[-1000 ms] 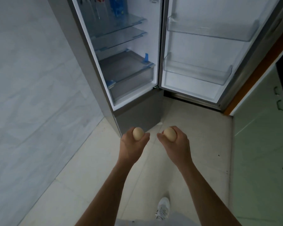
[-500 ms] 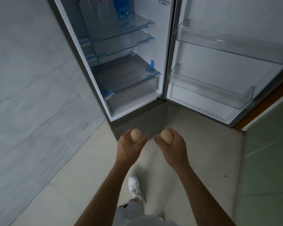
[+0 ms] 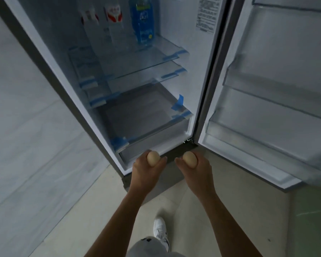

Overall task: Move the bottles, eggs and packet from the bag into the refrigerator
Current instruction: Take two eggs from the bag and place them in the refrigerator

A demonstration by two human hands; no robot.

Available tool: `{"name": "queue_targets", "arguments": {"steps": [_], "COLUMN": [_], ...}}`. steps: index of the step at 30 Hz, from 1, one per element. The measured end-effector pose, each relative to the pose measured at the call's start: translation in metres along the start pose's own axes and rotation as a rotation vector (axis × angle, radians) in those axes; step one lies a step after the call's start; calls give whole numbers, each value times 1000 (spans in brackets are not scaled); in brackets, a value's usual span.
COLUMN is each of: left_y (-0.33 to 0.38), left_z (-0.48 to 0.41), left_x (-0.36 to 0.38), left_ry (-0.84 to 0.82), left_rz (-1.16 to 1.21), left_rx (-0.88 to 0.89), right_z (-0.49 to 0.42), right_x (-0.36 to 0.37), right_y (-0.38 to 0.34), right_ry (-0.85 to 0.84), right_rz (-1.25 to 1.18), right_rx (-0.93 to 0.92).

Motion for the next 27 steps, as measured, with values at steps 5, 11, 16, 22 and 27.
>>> {"name": "queue_targets", "arguments": {"steps": [5, 11, 16, 22, 27], "left_y": [-10, -16, -14, 1, 16], "left_z": [-81, -130, -152, -171, -188], "left_x": [8, 16, 24, 13, 3], "left_ry": [-27, -39, -10, 110, 199], "left_rz": [20, 48, 28, 45, 48], "left_rx": [-21, -37, -49, -53, -31], "right_z": [-67, -116, -147, -184, -215], "right_x": [27, 39, 48, 66, 75], "right_y": [-25, -19, -21, -44, -76], "right_ry": [-20, 0, -24, -180, -248], "right_rz": [-57, -30, -4, -68, -60], "right_rx": [4, 55, 47, -12, -97]}}
Point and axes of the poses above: each hand's wrist, its own z-axis away from the middle knuckle, its own x-axis out of the palm, y = z × x, the point moved 10 cm from there along -z, towards the middle knuckle, and after that the axes turned 8 degrees about x, right-handed, at the moved point
